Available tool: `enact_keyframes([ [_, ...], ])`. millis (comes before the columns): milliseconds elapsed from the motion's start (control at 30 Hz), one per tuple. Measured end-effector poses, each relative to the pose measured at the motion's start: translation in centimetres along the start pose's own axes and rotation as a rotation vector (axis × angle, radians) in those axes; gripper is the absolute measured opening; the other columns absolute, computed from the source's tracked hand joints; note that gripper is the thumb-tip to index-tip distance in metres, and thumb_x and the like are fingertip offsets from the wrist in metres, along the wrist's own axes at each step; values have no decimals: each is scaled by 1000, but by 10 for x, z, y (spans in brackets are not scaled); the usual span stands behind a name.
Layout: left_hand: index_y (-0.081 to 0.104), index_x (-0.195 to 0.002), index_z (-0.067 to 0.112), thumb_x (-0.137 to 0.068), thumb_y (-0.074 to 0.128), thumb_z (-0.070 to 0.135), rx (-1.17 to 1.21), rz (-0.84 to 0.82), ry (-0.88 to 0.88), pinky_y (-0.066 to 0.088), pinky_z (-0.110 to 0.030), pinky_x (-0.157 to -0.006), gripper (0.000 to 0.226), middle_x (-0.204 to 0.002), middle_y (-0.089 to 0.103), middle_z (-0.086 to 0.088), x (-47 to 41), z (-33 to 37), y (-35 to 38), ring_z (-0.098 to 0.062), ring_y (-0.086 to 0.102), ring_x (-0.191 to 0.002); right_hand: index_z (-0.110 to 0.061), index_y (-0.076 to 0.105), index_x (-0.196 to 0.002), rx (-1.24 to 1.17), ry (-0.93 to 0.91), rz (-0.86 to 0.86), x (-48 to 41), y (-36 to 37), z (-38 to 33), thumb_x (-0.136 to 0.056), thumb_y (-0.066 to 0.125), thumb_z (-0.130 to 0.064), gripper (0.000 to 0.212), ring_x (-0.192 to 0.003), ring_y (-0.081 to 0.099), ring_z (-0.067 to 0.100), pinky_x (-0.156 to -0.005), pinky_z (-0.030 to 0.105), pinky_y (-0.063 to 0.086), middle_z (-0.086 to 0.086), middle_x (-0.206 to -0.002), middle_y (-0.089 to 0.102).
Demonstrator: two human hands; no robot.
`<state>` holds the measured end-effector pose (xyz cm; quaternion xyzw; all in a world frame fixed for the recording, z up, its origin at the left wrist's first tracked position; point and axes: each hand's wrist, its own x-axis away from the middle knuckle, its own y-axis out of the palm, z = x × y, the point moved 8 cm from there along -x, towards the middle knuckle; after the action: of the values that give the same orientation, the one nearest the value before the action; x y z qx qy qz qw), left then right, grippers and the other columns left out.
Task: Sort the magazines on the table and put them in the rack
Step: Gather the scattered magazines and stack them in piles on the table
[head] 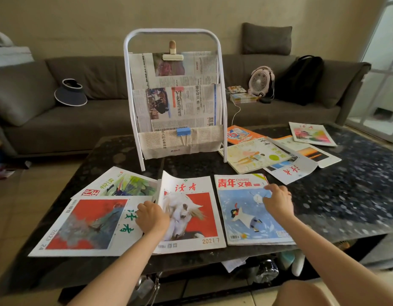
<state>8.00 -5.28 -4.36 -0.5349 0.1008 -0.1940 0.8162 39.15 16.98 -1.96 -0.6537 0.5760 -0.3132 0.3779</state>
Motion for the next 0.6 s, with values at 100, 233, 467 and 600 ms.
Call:
enact_keyframes([
  [100, 37, -124, 2, -94, 52, 23, 140, -37, 36, 51, -40, -84, 39, -126, 56, -20, 3, 7, -2, -35, 60, -109, -14, 59, -121, -102, -126, -135, 10, 20, -36, -90, 55, -7, 32, -107, 58, 23, -85, 30, 48, 8, -126, 58],
  [233, 38, -110, 6, -97, 48, 18, 396, -54, 147, 53, -39, -79, 21, -121, 59, -22, 9, 18, -14, -37, 63, -104, -15, 57, -118, -290, -88, -395, 28, 56, -70, -89, 60, -19, 29, -83, 58, 18, -66, 22, 50, 9, -110, 64],
  [467, 41, -102, 11, -93, 55, 15, 795, -146, 23, 43, -27, -67, 17, -115, 58, -15, 12, 9, -18, -22, 52, -89, -6, 38, -138, -623, 128, -645, 52, 86, -79, -91, 61, -30, 58, -84, 64, 22, -61, 29, 53, 13, -108, 60],
  [600, 42, -103, 12, -91, 56, 11, 966, -171, -17, 42, -25, -59, 19, -110, 57, -12, 12, 9, -16, -21, 53, -88, -3, 57, -124, -778, 86, -705, 54, 89, -79, -94, 56, -18, 34, -87, 67, 28, -78, 39, 56, 14, -103, 68],
])
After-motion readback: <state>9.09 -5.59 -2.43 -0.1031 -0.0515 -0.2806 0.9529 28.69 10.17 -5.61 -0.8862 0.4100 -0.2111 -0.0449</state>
